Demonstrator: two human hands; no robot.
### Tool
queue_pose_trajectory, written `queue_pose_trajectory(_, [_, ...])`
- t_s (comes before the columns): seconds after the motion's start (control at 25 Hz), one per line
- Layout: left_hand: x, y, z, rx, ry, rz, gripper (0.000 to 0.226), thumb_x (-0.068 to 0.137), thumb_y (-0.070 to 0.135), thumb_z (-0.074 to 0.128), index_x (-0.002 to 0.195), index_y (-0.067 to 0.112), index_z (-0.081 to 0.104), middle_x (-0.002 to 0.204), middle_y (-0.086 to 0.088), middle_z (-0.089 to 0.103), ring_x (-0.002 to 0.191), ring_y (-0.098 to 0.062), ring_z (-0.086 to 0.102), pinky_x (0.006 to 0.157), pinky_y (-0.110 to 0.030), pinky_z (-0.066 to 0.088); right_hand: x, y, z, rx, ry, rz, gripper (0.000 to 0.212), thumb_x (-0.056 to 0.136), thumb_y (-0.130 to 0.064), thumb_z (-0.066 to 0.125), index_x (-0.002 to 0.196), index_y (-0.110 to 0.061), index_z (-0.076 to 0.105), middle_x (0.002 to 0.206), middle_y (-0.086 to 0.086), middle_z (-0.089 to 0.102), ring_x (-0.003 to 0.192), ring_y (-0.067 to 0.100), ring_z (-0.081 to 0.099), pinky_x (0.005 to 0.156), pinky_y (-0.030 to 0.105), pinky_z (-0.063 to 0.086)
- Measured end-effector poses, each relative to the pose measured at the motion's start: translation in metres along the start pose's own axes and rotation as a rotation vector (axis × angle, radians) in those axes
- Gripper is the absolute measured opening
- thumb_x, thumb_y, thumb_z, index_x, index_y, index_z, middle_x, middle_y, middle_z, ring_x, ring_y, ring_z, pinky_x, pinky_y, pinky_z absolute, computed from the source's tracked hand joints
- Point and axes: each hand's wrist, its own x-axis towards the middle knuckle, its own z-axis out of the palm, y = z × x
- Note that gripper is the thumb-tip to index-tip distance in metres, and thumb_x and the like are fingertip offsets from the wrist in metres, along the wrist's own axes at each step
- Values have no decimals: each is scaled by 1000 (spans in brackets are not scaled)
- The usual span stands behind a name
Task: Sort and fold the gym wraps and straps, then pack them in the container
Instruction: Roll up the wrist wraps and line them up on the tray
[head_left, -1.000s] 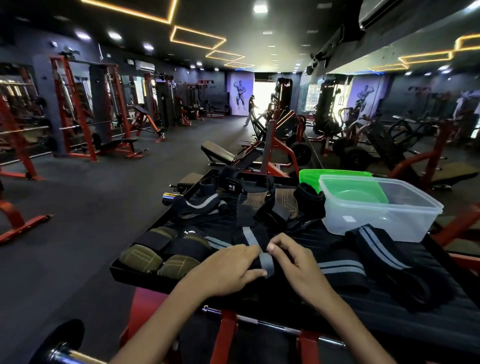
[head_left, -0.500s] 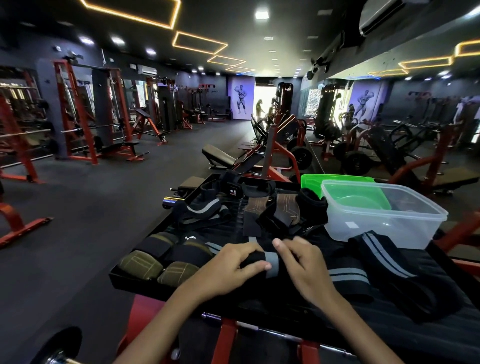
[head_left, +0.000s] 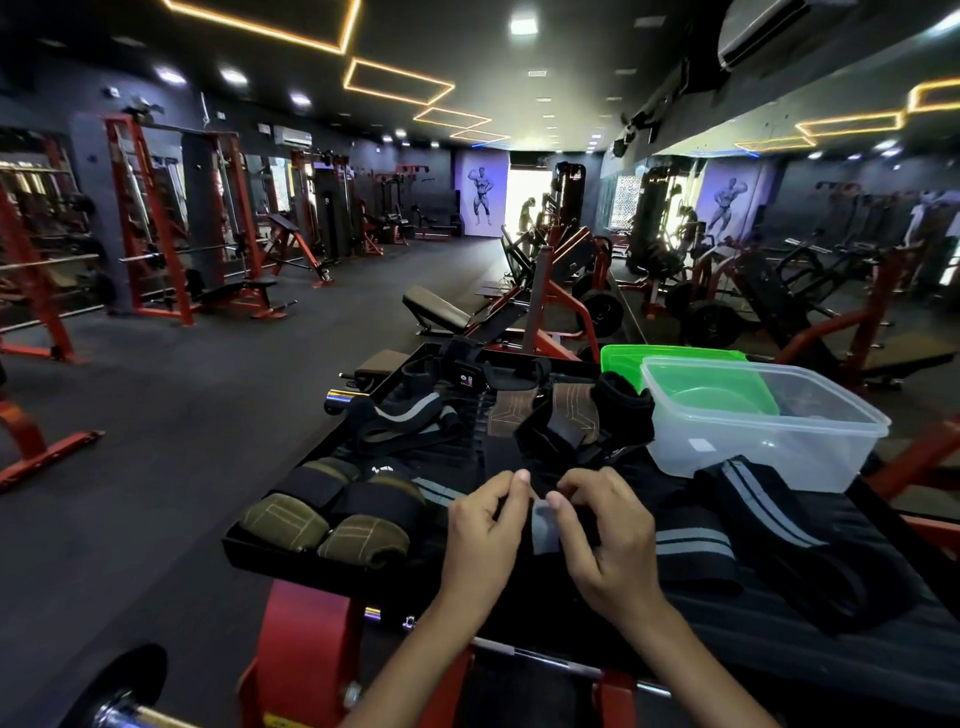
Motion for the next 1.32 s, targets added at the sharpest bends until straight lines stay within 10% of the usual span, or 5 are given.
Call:
queue_pose_trajectory(0.24, [-13, 16, 1, 168, 30, 176, 34, 89, 41, 48, 67, 16, 55, 55, 11, 48, 51, -6, 46, 49, -11, 33, 1, -10, 7, 196, 55, 426, 40, 88, -42, 37, 57, -18, 44, 47, -6, 40, 45, 7, 37, 47, 29, 32])
queue_pose_trajectory(0.44, [3, 15, 0, 62, -21, -166, 46, 94, 28, 51, 52, 15, 37, 49, 5, 33, 49, -7, 31, 52, -29, 29, 4, -9, -9, -104, -38, -41, 43, 95, -28, 43, 57, -8, 51, 50, 0, 46, 49, 14, 39, 47, 26, 32])
queue_pose_trajectory(0.88, [0, 17, 0, 310, 117, 47, 47, 84, 51, 33, 46, 24, 30, 37, 5, 28, 39, -11, 32, 44, -24, 22, 3, -12, -7, -114, -35, 18, 41, 90, -24, 48, 50, -13, 45, 44, -3, 38, 44, 11, 33, 45, 24, 26])
queue_pose_trajectory(1.08, [-7, 14, -2, 325, 39, 335, 36, 90, 28, 47, 57, 14, 46, 53, 10, 40, 49, -3, 34, 49, -16, 29, 7, -9, 1, 92, -57, 575, 56, 93, -29, 52, 42, -19, 28, 35, -5, 28, 39, 9, 28, 46, 29, 21])
queue_pose_trajectory(1.32, [1, 17, 4, 146, -27, -136, 52, 92, 30, 55, 45, 14, 40, 39, 9, 31, 43, -6, 30, 46, -23, 24, 2, -9, -10, -133, -76, 57, 40, 87, -31, 51, 53, -11, 51, 46, -1, 42, 45, 13, 38, 44, 26, 30])
